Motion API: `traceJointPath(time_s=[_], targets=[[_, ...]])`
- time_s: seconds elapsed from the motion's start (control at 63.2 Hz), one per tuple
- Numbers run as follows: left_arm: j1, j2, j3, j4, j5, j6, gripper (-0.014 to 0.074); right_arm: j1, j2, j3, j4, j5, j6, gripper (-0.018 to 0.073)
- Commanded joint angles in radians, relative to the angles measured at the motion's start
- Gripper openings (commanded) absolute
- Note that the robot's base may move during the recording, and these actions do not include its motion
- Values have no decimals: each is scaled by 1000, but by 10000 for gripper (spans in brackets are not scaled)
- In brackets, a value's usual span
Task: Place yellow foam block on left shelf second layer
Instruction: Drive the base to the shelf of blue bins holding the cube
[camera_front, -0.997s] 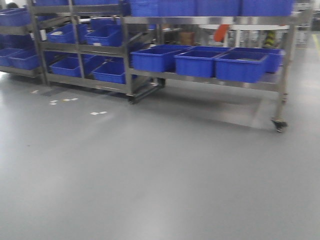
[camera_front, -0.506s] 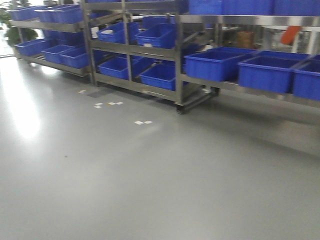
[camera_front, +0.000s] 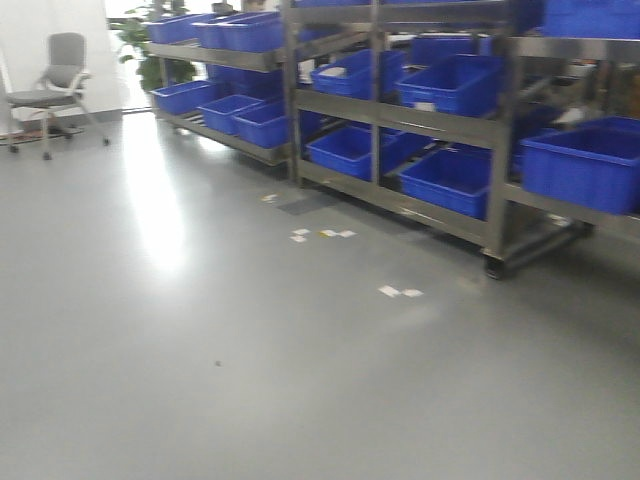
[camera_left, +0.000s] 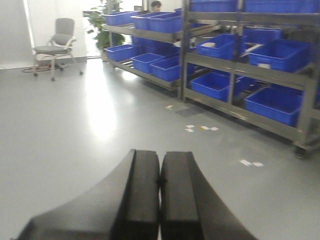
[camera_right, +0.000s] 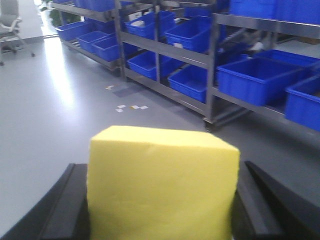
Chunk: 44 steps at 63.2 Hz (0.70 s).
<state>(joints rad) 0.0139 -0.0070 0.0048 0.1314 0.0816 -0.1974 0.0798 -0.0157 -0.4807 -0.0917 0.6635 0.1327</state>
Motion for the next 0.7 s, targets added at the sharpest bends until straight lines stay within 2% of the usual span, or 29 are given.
traceJointPath(time_s=[0.0,0.68], targets=[[-7,5,26,-2,-88,-4,136,-5,12,-28,-8,-88,-9,289],[-7,5,26,-2,-88,-4,136,-5,12,-28,-8,-88,-9,289]])
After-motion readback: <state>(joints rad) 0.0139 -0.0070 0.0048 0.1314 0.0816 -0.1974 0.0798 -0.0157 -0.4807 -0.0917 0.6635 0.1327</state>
